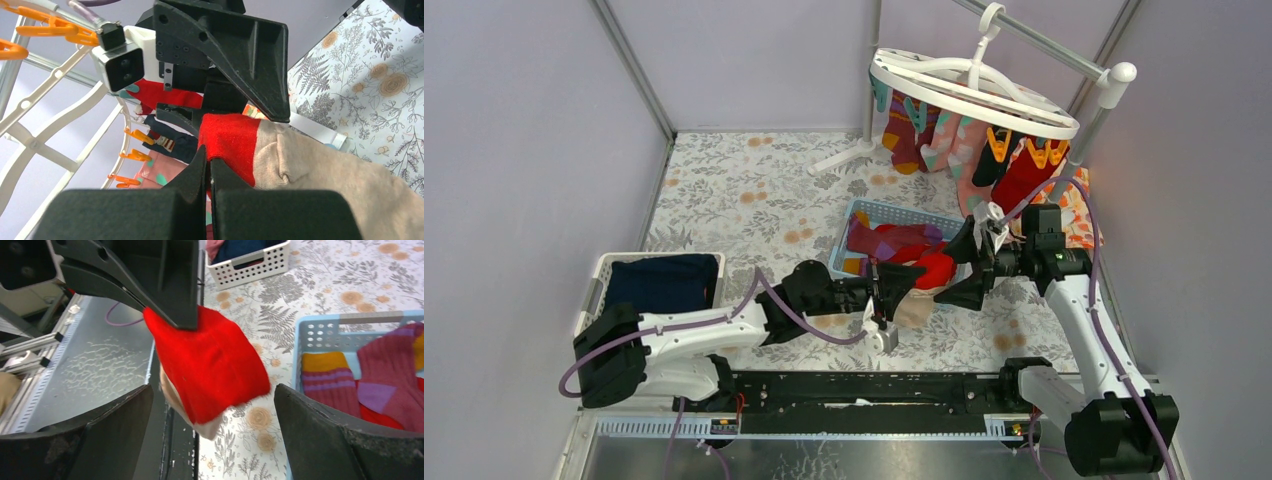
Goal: Clip the socks to the hanger
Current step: Pick up the sock from the bin.
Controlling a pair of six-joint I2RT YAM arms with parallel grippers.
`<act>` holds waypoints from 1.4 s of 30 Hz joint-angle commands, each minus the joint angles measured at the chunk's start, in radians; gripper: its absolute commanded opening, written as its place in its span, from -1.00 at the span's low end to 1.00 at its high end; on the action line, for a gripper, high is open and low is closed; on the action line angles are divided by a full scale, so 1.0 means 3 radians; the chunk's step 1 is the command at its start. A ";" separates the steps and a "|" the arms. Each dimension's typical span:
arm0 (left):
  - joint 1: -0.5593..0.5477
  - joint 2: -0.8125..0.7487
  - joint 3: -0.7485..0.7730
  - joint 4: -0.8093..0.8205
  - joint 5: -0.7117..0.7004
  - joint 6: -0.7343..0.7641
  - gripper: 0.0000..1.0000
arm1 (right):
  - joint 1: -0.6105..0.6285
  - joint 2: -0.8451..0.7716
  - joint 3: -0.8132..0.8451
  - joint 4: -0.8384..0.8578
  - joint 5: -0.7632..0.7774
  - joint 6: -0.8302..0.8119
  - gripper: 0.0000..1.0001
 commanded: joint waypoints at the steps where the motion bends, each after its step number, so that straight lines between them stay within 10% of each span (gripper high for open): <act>1: -0.0052 0.0109 0.0129 0.0183 -0.0077 0.0216 -1.00 | 0.0094 -0.0022 -0.0015 0.0094 -0.0307 0.0204 0.93; 16: -0.0093 0.0184 0.0065 0.0257 -0.0177 0.0183 -1.00 | 0.0101 -0.0028 0.0027 0.0273 -0.0141 0.0566 -0.56; 20: -0.0103 0.0202 -0.0036 0.0484 -0.0104 -0.0088 -1.00 | 0.0102 -0.0096 0.0042 -0.0270 0.0011 -0.0185 -0.90; 24: -0.0104 0.0154 -0.0197 0.0878 -0.0166 -0.0969 -0.31 | 0.0100 -0.0078 0.0121 -0.1229 0.0259 -0.1661 -0.98; 30: -0.0094 -0.0206 -0.0604 0.1013 -0.0620 -0.2294 0.74 | 0.0095 -0.0103 0.0080 -0.1513 0.0505 -0.2495 -0.99; 42: 0.0778 -0.0184 -0.0916 0.1250 -0.0009 -0.5753 0.76 | 0.0092 -0.0174 0.0090 -0.2142 0.0773 -0.4304 -0.94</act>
